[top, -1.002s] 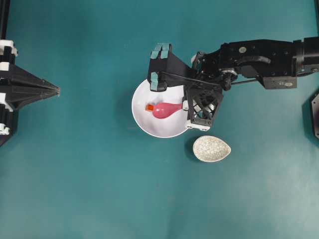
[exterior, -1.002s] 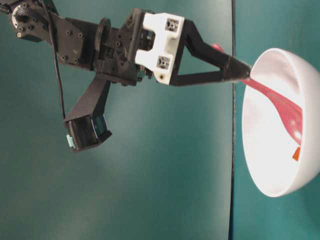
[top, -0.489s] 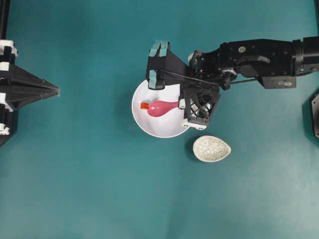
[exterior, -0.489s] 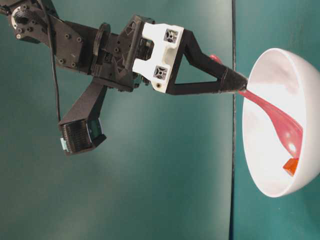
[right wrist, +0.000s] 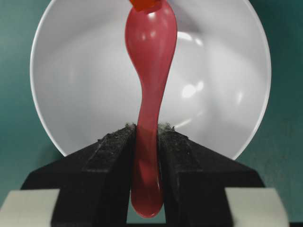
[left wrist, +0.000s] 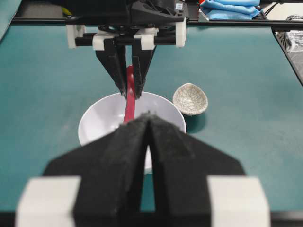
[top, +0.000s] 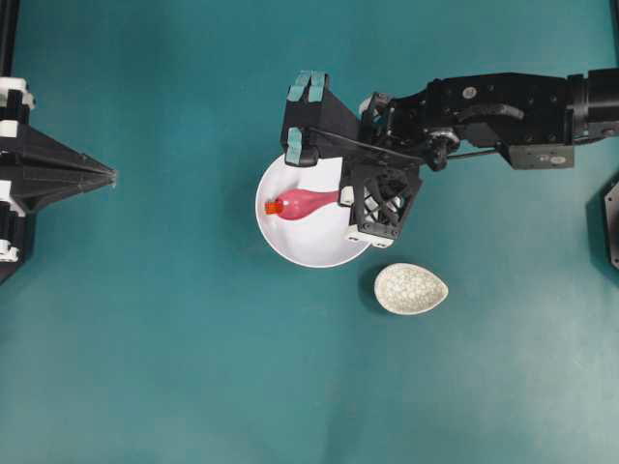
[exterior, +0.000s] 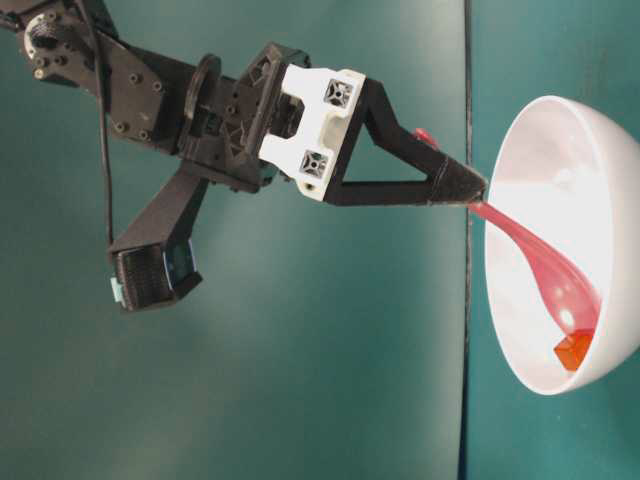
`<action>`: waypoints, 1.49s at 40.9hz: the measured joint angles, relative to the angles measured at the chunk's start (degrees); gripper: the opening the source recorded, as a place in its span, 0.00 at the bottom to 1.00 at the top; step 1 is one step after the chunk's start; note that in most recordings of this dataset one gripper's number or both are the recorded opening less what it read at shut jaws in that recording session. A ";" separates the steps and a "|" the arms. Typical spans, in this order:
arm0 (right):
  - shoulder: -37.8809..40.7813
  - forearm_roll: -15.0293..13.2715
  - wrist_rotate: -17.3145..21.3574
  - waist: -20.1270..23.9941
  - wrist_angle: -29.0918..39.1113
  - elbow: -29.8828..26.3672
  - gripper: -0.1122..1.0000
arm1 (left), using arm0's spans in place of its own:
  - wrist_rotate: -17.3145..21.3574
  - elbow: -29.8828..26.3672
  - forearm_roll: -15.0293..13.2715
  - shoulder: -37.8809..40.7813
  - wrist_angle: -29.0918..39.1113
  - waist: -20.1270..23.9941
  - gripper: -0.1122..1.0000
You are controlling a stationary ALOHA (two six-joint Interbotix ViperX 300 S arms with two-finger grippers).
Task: Grip the spoon and scoop the red block from the bowl with right arm.
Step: 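Raise the spoon with the red cube out of the bowl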
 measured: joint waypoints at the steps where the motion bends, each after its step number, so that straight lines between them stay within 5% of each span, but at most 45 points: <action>1: 0.00 0.09 0.00 0.00 0.00 0.00 0.30 | 0.00 0.00 -0.09 0.00 0.00 0.09 0.10; 18: -0.09 4.57 0.00 0.00 -0.09 0.00 0.30 | 0.00 0.00 0.00 0.00 0.00 0.00 0.10; 35: -2.90 6.06 0.62 0.00 -1.58 0.00 0.30 | 0.00 0.00 0.00 0.00 0.00 0.00 0.10; 52: -7.82 15.12 0.88 0.00 -5.89 0.35 0.30 | 0.00 0.00 0.00 0.00 0.00 0.00 0.10; 61: -12.13 16.70 0.97 0.00 -7.65 0.62 0.30 | 0.00 0.00 0.00 -0.09 0.00 0.00 0.10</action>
